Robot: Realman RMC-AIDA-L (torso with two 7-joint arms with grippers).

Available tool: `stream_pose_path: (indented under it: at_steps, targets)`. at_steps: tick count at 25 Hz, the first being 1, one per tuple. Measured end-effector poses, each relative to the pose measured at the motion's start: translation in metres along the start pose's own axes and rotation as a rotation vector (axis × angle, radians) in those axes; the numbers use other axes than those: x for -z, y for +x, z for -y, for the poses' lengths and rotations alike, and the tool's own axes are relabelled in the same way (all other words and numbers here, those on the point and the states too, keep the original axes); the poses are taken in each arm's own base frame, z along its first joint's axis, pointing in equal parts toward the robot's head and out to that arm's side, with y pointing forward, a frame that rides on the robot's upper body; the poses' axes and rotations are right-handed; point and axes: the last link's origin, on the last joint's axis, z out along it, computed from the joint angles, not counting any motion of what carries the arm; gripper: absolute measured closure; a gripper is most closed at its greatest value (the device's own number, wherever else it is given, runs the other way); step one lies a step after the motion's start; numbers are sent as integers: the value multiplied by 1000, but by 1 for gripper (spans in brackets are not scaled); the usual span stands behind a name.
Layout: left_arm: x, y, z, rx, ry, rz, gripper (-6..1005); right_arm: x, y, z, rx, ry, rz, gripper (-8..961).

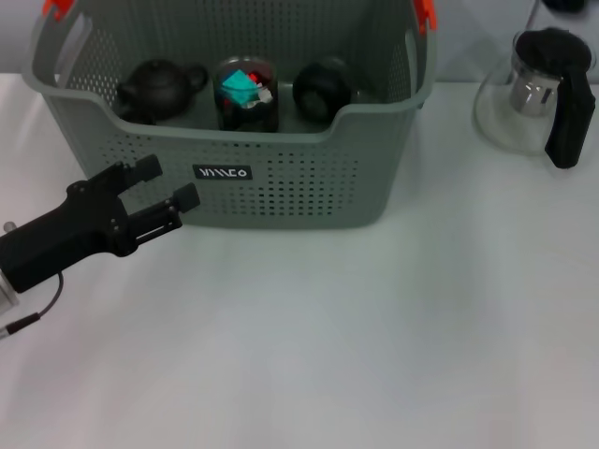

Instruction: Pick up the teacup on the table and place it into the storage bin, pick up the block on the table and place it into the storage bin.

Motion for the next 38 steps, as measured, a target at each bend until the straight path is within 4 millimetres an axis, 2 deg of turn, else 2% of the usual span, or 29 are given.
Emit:
stream_pose_path:
  at_steps: [6,9,12,14,18,24,30,38]
  targets:
    - [2,0,0,4,8,-4,169,-55,-44,36,-73,281,-335,816]
    - [2,-1,1,7,10,0,169,-81,-56,53,-56,411,-468,816]
    - [2,-1,1,18,12,3,169,-113,-59,65,30,506,-602,816]
    - [2,0,1,25,11,2,169,-135,-53,69,84,537,-698,816]
    - [4,0,1,30,16,-6,169,-171,-24,79,160,574,-864,817]
    - [4,-2,2,33,23,-2,169,-203,29,94,211,593,-900,817]
    - [4,-2,1,37,24,-5,169,-220,54,92,184,572,-817,817]
    - [2,-1,2,33,21,-7,169,-218,79,92,170,577,-804,817]
